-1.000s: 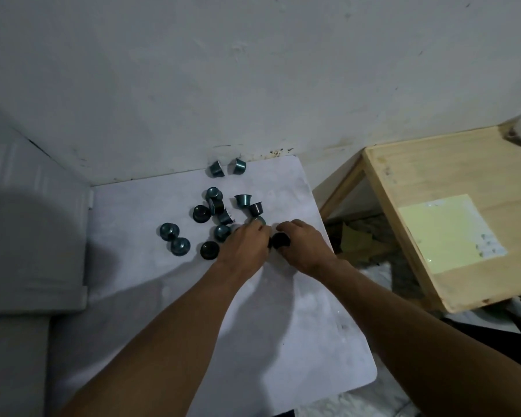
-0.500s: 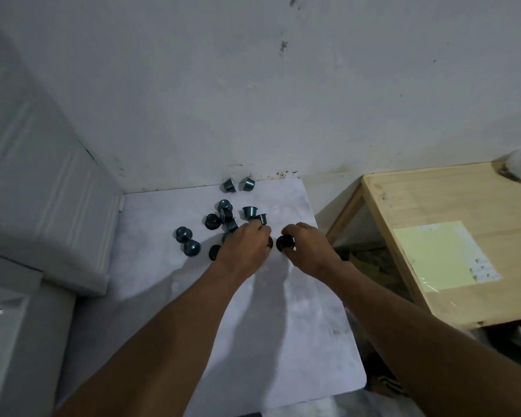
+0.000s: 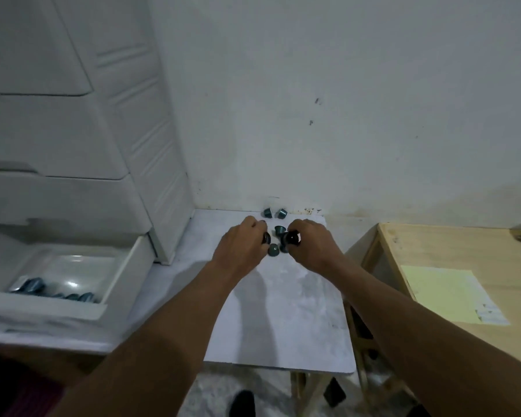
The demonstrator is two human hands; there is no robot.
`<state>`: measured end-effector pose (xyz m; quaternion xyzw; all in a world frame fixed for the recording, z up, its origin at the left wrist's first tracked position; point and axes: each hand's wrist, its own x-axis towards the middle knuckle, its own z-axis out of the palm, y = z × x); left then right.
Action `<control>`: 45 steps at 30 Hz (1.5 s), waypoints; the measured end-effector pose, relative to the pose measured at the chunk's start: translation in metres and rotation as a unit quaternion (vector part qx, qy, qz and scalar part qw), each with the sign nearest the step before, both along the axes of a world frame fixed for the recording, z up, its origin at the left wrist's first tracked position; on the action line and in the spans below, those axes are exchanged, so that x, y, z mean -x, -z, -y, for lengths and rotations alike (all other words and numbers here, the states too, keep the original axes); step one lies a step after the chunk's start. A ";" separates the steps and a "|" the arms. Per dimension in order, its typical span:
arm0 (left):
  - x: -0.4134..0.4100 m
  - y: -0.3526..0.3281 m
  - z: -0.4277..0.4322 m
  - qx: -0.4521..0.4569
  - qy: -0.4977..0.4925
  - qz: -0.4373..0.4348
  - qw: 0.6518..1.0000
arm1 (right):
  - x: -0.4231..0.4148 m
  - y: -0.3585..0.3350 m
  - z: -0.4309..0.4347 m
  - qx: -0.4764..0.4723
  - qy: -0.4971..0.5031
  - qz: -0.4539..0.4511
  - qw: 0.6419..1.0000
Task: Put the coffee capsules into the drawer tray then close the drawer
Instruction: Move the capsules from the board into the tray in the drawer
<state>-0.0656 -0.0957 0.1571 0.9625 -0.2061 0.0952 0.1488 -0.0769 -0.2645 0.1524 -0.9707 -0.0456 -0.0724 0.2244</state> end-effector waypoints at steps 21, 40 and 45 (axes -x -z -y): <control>0.079 -0.042 -0.265 0.096 -0.175 0.063 0.978 | 0.029 -0.044 -0.267 -0.038 -0.186 0.072 0.979; 0.021 -0.015 -0.463 0.173 -0.188 -0.026 0.966 | -0.024 -0.011 -0.462 -0.092 -0.136 0.039 0.986; -0.019 0.001 -0.486 0.159 -0.176 -0.065 0.969 | -0.066 0.010 -0.482 -0.094 -0.164 0.014 0.982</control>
